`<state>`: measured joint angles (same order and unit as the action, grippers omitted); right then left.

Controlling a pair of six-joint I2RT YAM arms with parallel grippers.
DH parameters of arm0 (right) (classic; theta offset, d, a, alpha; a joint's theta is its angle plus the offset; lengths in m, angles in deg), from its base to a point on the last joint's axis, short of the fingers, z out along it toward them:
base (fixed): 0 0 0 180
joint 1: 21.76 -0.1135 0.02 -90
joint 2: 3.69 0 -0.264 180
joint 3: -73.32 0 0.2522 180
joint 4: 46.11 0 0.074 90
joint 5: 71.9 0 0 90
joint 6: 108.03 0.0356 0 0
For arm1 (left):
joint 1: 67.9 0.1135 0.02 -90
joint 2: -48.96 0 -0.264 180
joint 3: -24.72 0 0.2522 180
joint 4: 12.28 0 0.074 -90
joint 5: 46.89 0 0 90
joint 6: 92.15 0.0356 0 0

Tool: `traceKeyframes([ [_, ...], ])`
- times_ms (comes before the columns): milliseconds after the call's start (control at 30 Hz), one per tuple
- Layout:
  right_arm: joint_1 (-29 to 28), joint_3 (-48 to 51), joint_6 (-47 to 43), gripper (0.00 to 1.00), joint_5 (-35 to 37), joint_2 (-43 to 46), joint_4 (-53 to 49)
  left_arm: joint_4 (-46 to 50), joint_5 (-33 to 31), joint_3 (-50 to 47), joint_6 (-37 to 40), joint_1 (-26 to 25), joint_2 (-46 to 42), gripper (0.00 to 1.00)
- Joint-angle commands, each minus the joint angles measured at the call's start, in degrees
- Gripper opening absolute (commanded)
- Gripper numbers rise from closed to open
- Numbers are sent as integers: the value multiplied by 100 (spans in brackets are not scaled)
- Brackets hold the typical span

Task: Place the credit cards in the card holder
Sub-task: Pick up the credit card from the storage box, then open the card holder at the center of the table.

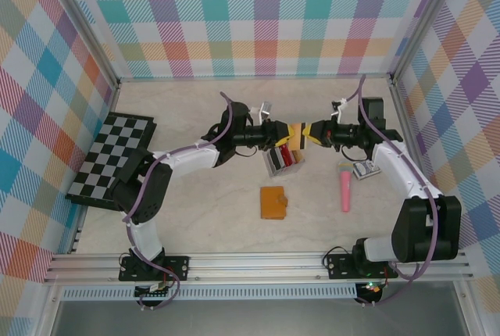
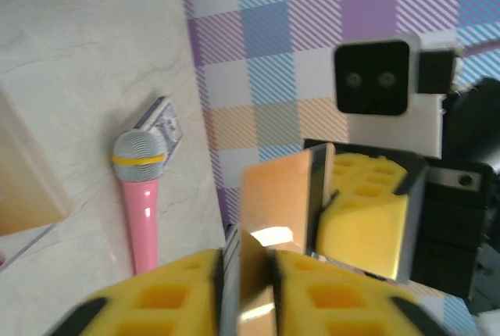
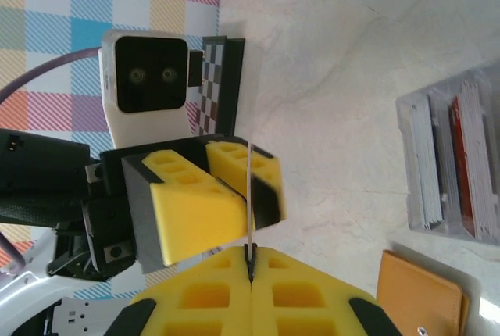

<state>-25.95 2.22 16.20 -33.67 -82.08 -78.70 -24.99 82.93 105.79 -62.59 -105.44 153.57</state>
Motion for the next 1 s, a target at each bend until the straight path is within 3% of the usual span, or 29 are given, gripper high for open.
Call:
traceKeyframes([
  [0,-70,-172,-633,1,483,281,-945,1037,-654,-119,537,-33,-481,37],
  [100,-336,-27,-992,2,1428,519,-1561,1877,-1383,-426,895,-42,-915,47],
  [233,-1247,342,-971,2,2480,787,-1845,2975,-2214,-748,1348,-86,-1403,53],
  [400,-2537,755,-432,2,3452,811,-1595,3537,-2591,-1183,1509,-208,-1744,57],
  [500,-2944,962,-193,2,3570,644,-1256,3521,-2674,-1463,1441,-315,-1830,58],
  [667,-3036,1273,27,2,3688,419,-927,3432,-2825,-1697,1360,-568,-1789,59],
  [967,-3036,1357,-150,3,4349,339,-1379,3305,-2848,-1715,1349,-984,-1447,57],
])
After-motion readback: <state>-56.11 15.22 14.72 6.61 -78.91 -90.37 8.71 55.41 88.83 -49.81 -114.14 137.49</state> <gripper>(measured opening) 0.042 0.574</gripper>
